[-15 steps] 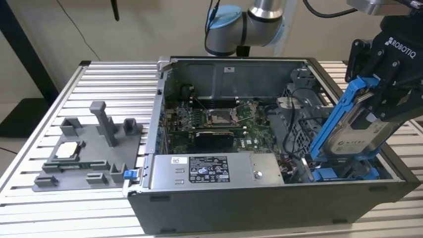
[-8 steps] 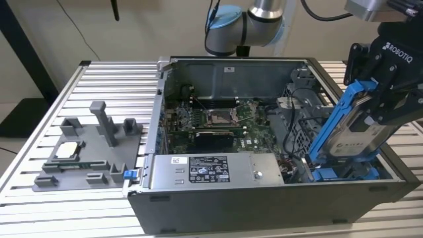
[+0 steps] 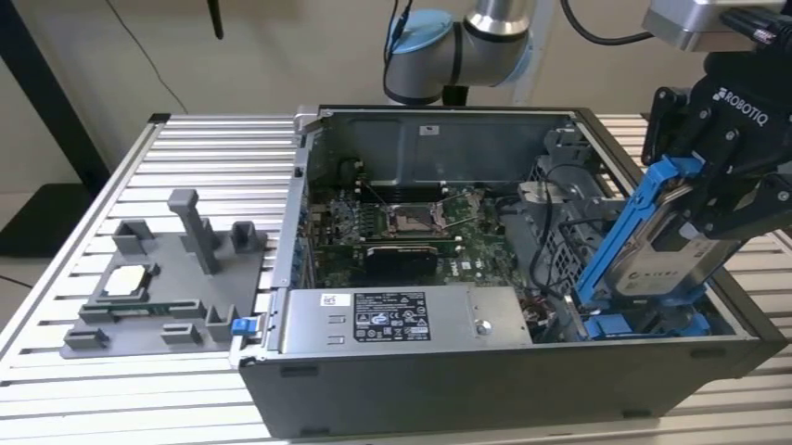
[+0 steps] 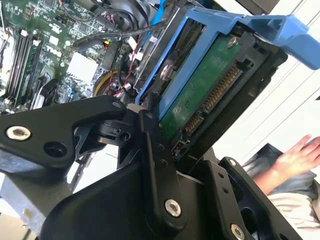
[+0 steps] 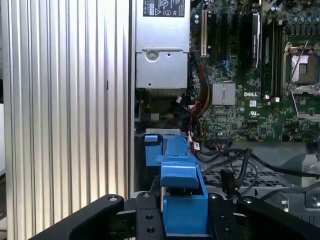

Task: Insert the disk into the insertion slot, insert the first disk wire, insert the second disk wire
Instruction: 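Insert the disk into the insertion slot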

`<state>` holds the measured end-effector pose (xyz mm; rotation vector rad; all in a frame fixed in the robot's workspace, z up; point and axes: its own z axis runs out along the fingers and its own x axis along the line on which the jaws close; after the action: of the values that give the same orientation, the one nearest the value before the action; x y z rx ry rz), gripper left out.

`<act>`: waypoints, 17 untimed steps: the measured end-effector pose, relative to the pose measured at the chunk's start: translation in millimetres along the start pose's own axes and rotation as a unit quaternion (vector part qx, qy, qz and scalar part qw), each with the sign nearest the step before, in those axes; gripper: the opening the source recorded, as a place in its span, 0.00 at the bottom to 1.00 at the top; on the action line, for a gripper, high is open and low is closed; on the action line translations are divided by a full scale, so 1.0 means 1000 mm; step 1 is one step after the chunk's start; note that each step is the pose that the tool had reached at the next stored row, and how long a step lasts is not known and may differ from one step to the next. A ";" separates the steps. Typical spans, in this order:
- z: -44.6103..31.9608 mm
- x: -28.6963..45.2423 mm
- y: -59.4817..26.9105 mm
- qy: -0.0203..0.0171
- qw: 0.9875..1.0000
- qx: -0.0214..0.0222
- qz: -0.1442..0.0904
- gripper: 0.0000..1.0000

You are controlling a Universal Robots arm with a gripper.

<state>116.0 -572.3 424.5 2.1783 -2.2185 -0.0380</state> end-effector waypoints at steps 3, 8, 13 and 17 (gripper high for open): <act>0.0000 0.0000 0.0000 0.000 1.000 0.000 0.000 0.00; 0.0020 0.0000 -0.0001 0.000 1.000 0.000 0.000 0.00; 0.0058 0.0000 -0.0005 0.000 1.000 0.000 0.000 0.00; 0.0088 -0.0001 -0.0015 0.000 1.000 0.000 0.000 0.00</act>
<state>117.1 -572.3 415.6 2.1784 -2.2185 -0.0383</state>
